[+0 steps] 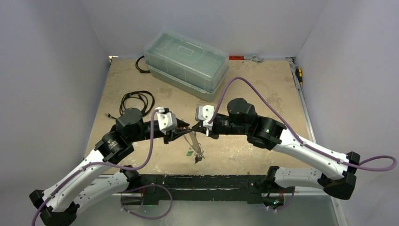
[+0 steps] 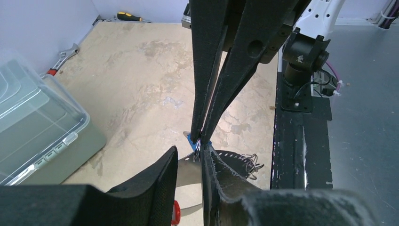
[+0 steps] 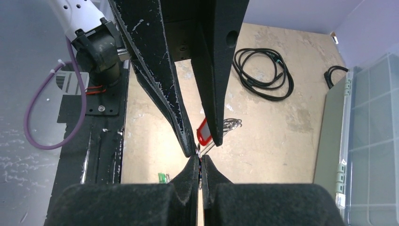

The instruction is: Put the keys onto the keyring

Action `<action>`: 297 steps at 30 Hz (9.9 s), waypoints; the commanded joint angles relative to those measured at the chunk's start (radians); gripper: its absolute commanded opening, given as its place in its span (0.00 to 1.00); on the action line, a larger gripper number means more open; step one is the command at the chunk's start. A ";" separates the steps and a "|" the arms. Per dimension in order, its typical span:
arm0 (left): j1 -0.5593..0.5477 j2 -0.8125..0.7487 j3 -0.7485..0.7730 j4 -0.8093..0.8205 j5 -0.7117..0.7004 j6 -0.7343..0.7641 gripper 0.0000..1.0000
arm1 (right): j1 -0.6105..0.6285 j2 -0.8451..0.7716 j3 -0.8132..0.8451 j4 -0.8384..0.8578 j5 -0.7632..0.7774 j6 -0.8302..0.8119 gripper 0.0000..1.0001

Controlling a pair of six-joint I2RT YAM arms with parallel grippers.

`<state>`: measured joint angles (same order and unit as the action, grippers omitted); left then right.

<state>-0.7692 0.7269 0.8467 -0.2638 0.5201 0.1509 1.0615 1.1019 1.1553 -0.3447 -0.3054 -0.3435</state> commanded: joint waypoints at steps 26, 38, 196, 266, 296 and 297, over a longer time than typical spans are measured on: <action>-0.013 -0.003 -0.035 0.076 -0.008 0.001 0.00 | 0.006 -0.026 0.011 0.108 -0.083 0.037 0.00; -0.012 -0.084 -0.062 0.096 -0.076 0.003 0.00 | 0.005 -0.116 -0.067 0.198 0.098 0.116 0.43; -0.010 -0.173 -0.092 0.129 -0.150 -0.001 0.00 | 0.005 -0.047 -0.196 0.433 0.026 0.115 0.25; 0.019 -0.161 -0.102 0.161 -0.074 -0.022 0.00 | 0.024 -0.060 -0.107 0.314 0.096 0.081 0.36; 0.018 -0.187 -0.151 0.230 0.175 -0.034 0.00 | 0.022 0.088 0.042 0.098 -0.247 0.056 0.05; 0.019 -0.187 -0.153 0.230 0.184 -0.035 0.00 | 0.022 0.093 0.049 0.088 -0.257 0.057 0.04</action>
<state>-0.7425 0.5415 0.6888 -0.1875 0.5762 0.1410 1.0698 1.1637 1.1473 -0.2668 -0.4416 -0.2783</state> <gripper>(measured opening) 0.005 0.061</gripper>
